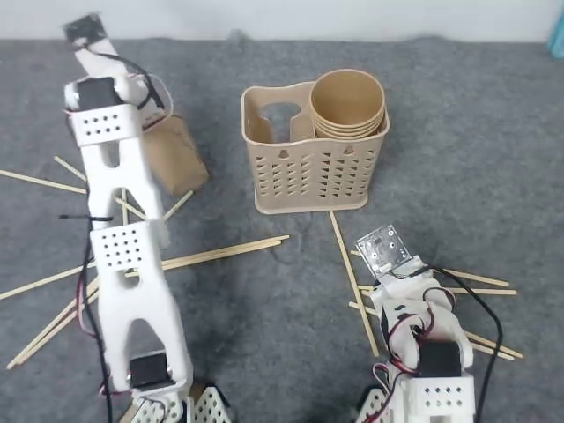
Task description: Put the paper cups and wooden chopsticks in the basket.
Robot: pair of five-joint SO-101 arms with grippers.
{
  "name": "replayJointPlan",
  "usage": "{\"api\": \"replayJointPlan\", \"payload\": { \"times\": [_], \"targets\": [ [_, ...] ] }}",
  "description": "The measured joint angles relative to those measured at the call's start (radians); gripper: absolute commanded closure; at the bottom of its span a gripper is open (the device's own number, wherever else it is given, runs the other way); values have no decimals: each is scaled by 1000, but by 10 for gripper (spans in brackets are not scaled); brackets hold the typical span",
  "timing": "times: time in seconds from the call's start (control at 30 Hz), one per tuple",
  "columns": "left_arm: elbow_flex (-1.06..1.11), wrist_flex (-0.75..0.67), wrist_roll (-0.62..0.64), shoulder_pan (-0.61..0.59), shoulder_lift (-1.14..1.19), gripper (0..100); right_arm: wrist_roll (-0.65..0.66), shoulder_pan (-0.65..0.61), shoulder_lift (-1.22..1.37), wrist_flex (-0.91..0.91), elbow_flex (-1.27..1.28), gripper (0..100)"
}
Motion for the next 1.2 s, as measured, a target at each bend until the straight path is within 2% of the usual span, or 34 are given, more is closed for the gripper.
{"api": "replayJointPlan", "payload": {
  "times": [0.2,0.37,0.63,0.87,1.2],
  "targets": [
    [83,18,-5,-2,-29,888,0,0,0,0,0,990],
    [404,18,-12,40,-227,889,0,0,0,0,0,990],
    [1008,18,-43,189,-640,889,0,0,0,0,0,990],
    [1304,18,-57,245,-924,889,0,0,0,0,0,990],
    [1631,18,-216,270,-1255,886,0,0,0,0,0,990]
  ]
}}
